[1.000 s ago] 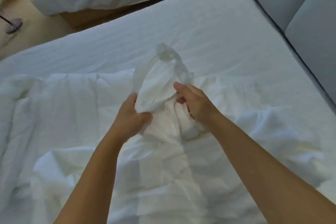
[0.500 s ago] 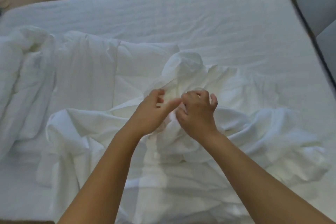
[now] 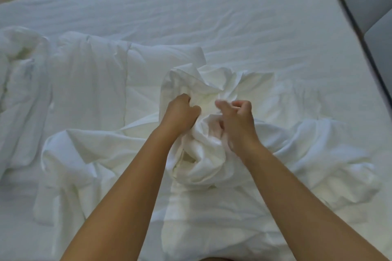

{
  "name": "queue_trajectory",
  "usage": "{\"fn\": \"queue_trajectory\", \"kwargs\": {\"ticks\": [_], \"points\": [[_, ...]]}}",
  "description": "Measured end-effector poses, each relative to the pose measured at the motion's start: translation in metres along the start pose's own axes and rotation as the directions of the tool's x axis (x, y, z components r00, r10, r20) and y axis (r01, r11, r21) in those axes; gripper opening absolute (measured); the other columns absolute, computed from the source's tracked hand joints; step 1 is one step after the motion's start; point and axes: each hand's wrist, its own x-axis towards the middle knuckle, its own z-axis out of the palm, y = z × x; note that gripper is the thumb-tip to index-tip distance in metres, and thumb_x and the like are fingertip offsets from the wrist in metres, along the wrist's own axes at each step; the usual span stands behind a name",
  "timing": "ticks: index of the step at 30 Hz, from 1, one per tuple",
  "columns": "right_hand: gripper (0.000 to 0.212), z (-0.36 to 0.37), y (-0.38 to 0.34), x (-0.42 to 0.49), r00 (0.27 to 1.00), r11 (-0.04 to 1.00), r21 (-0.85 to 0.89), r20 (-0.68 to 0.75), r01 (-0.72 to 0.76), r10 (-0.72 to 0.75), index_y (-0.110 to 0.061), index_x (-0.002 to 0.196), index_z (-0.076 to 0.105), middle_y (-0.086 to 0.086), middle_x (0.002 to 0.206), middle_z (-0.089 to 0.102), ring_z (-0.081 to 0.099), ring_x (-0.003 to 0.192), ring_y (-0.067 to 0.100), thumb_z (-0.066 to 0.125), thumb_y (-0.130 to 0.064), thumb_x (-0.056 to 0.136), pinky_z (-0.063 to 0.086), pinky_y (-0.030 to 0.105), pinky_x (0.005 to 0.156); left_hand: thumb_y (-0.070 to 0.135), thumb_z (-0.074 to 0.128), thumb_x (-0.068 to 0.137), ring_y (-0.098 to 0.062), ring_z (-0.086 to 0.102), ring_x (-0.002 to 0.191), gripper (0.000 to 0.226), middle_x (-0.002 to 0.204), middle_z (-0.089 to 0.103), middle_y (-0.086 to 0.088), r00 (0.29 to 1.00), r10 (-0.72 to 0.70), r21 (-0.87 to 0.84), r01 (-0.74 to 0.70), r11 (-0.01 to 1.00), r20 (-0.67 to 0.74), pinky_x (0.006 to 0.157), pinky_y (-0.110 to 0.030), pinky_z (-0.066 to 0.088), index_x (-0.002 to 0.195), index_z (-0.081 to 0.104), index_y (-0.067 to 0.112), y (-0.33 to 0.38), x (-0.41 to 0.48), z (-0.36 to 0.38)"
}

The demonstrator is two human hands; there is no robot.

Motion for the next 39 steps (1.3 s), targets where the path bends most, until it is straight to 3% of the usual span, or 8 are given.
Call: {"fn": "queue_trajectory", "kwargs": {"ticks": [3,11,17,21,25,29,33,39], "points": [[0.041,-0.005,-0.016,0.024,0.956,0.922,0.260,0.125,-0.288,0.264,-0.001,0.112,0.058,0.016,0.102,0.067,0.067,0.092,0.034,0.068,-0.023,0.079,0.056,0.044,0.083,0.012,0.050,0.086,-0.013,0.042,0.056,0.017,0.062,0.046,0.002,0.990,0.108,-0.132,-0.096,0.987,0.092,0.052,-0.026,0.034,0.069,0.047,0.012,0.010,-0.020,0.000],[0.017,-0.028,-0.029,0.010,0.913,0.960,-0.114,-0.301,0.254,-0.277,0.001,0.094,0.054,0.007,0.080,0.056,0.052,0.073,0.020,0.041,-0.001,0.082,0.045,0.030,0.066,0.038,0.064,0.084,-0.014,0.060,0.104,0.041,0.113,0.064,0.004,0.978,0.181,-0.233,-0.153,0.960,0.104,0.092,-0.037,0.050,0.120,0.060,0.019,0.045,-0.027,-0.014],[0.022,-0.092,-0.045,-0.011,0.817,0.912,-0.256,-0.412,0.322,-0.404,-0.012,0.091,0.057,0.002,0.096,0.041,0.040,0.085,0.015,0.037,-0.005,0.086,0.031,0.016,0.073,0.059,0.056,0.083,-0.017,0.053,0.115,0.069,0.129,0.053,0.005,0.943,0.219,-0.144,-0.188,0.972,0.250,0.093,-0.032,0.044,0.137,0.045,0.018,0.114,-0.026,0.031],[0.024,-0.163,-0.070,-0.022,0.816,0.933,0.153,-0.545,0.325,-0.195,-0.014,0.069,0.042,0.007,0.077,0.046,0.044,0.072,0.019,0.037,0.007,0.079,0.039,0.028,0.063,0.049,0.051,0.091,-0.024,0.049,0.121,0.054,0.131,0.052,-0.004,0.920,0.306,-0.145,-0.277,0.950,0.245,0.089,-0.032,0.040,0.133,0.047,0.015,0.164,-0.039,0.078],[0.029,-0.236,-0.096,-0.048,0.808,0.708,0.543,-0.586,0.452,-0.067,-0.008,0.075,0.055,-0.001,0.062,0.057,0.055,0.048,0.009,0.034,0.012,0.076,0.045,0.018,0.048,0.049,0.047,0.092,-0.032,0.046,0.124,0.060,0.136,0.047,-0.014,0.936,0.320,-0.086,-0.311,0.947,0.144,0.099,-0.034,0.038,0.135,0.042,0.008,0.221,-0.053,0.099],[0.029,-0.281,-0.112,-0.063,0.860,0.756,0.518,-0.497,0.400,-0.115,-0.011,0.068,0.047,-0.002,0.057,0.050,0.049,0.044,0.009,0.033,0.011,0.081,0.040,0.016,0.044,0.023,0.033,0.101,-0.029,0.050,0.117,0.039,0.136,0.050,-0.013,0.859,0.460,0.108,-0.491,0.865,0.225,0.089,-0.034,0.040,0.136,0.044,0.012,0.286,-0.078,0.115],[0.032,-0.302,-0.113,-0.070,0.885,0.769,0.490,-0.418,0.410,-0.205,-0.011,0.067,0.046,0.004,0.066,0.046,0.044,0.065,0.018,0.031,0.016,0.076,0.039,0.028,0.058,0.021,0.036,0.100,-0.034,0.057,0.109,0.033,0.119,0.060,-0.019,0.900,0.288,0.157,-0.352,0.923,0.327,0.088,-0.036,0.046,0.119,0.055,0.001,0.335,-0.105,0.134],[0.029,-0.316,-0.085,-0.079,0.897,0.830,0.361,-0.293,0.425,-0.332,-0.014,0.073,0.058,0.010,0.082,0.057,0.054,0.079,0.027,0.040,0.008,0.078,0.048,0.040,0.073,0.046,0.040,0.092,-0.024,0.054,0.080,0.041,0.080,0.060,-0.009,0.833,0.124,-0.395,0.120,0.911,0.540,0.081,-0.034,0.047,0.076,0.057,0.013,0.354,-0.114,0.152]]}}
